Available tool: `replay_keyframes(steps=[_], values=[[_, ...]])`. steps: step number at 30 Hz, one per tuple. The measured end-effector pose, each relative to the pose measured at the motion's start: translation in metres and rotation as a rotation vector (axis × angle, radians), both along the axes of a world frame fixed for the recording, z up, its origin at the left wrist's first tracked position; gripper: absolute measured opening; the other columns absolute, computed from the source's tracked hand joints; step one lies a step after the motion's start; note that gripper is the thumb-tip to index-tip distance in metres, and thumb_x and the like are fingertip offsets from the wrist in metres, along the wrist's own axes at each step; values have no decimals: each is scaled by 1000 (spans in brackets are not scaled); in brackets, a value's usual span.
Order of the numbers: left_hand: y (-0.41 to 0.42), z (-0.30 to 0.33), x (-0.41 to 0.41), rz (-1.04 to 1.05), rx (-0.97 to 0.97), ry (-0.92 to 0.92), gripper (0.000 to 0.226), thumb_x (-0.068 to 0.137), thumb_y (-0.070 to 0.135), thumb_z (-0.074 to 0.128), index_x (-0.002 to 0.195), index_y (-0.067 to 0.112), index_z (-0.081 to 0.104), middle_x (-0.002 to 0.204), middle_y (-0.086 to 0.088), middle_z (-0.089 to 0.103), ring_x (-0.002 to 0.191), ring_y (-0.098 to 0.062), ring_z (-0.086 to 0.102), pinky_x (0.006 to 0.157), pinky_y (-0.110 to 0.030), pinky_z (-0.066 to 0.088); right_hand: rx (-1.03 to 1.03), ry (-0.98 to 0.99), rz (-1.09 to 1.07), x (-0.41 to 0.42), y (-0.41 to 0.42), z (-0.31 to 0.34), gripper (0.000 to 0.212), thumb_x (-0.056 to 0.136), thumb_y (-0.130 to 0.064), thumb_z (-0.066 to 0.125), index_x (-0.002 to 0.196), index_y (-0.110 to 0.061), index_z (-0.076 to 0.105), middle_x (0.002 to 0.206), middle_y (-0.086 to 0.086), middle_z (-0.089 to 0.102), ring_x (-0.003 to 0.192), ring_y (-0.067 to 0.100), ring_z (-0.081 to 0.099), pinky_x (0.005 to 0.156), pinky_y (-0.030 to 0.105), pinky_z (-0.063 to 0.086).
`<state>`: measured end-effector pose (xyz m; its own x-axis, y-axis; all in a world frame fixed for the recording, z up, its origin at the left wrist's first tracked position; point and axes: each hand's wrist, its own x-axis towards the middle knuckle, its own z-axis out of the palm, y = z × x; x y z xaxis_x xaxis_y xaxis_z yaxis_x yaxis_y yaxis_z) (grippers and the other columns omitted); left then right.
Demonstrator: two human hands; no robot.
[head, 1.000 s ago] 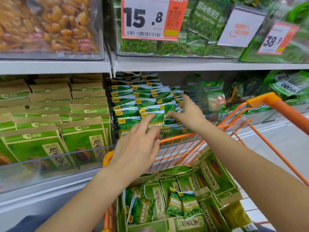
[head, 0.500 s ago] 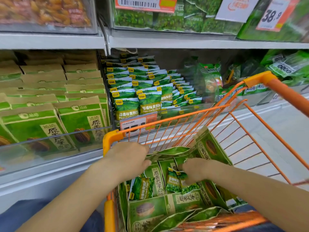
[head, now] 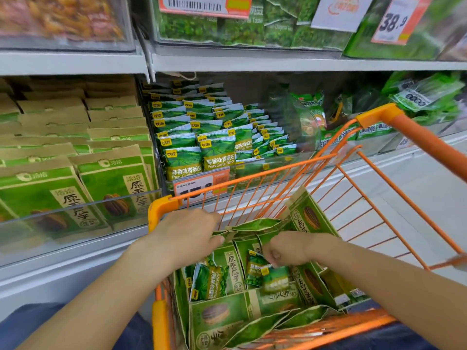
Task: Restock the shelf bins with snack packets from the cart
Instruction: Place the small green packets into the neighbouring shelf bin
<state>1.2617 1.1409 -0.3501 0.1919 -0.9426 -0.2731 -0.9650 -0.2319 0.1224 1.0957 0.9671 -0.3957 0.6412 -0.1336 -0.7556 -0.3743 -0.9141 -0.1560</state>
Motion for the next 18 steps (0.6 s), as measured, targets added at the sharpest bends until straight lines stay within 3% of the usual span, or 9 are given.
replay_keyframes(steps=[2, 6, 7, 11, 14, 18], values=[[-1, 5, -1, 47, -87, 153, 49, 94, 55, 46, 134, 28, 46, 123, 5, 62, 107, -16, 60, 86, -37, 53, 17, -184, -56, 2, 0, 25, 17, 89, -3, 48, 88, -19, 55, 74, -9, 55, 77, 12, 55, 73, 28, 45], [-4, 23, -27, 130, -231, 676, 72, 79, 54, 70, 140, 42, 35, 127, 20, 58, 112, 2, 56, 100, -28, 46, 22, -658, -96, -4, 16, 78, 15, 89, -14, 60, 86, -27, 56, 64, -21, 53, 62, -8, 52, 64, 14, 40], [-6, 26, -35, 124, -291, 691, 70, 78, 51, 73, 137, 44, 38, 123, 21, 61, 111, 3, 57, 99, -28, 46, 60, -763, -136, -9, 21, 86, 14, 88, -16, 63, 86, -29, 57, 64, -23, 53, 64, -8, 53, 66, 14, 43], [-23, 36, -42, 121, -512, 468, 39, 77, 45, 69, 114, 37, 59, 100, 15, 68, 100, -10, 63, 87, -32, 48, 63, -1017, -223, -12, 27, 101, 15, 87, -23, 66, 92, -35, 57, 78, -20, 63, 75, -2, 61, 74, 36, 52], [-43, 50, -26, 220, -613, 406, 11, 81, 28, 74, 91, 31, 70, 89, 14, 69, 94, -10, 64, 80, -25, 44, -104, -1032, -236, -17, 13, 110, 26, 92, -34, 58, 117, -32, 49, 103, -13, 66, 93, 10, 64, 79, 36, 50], [-85, 78, -4, 368, -799, 277, 12, 83, 24, 72, 81, 31, 62, 79, 17, 61, 85, -12, 62, 77, -28, 45, -487, -631, -155, -31, -9, 95, 44, 98, -42, 44, 136, -22, 35, 121, 5, 61, 108, 27, 58, 79, 36, 46]])
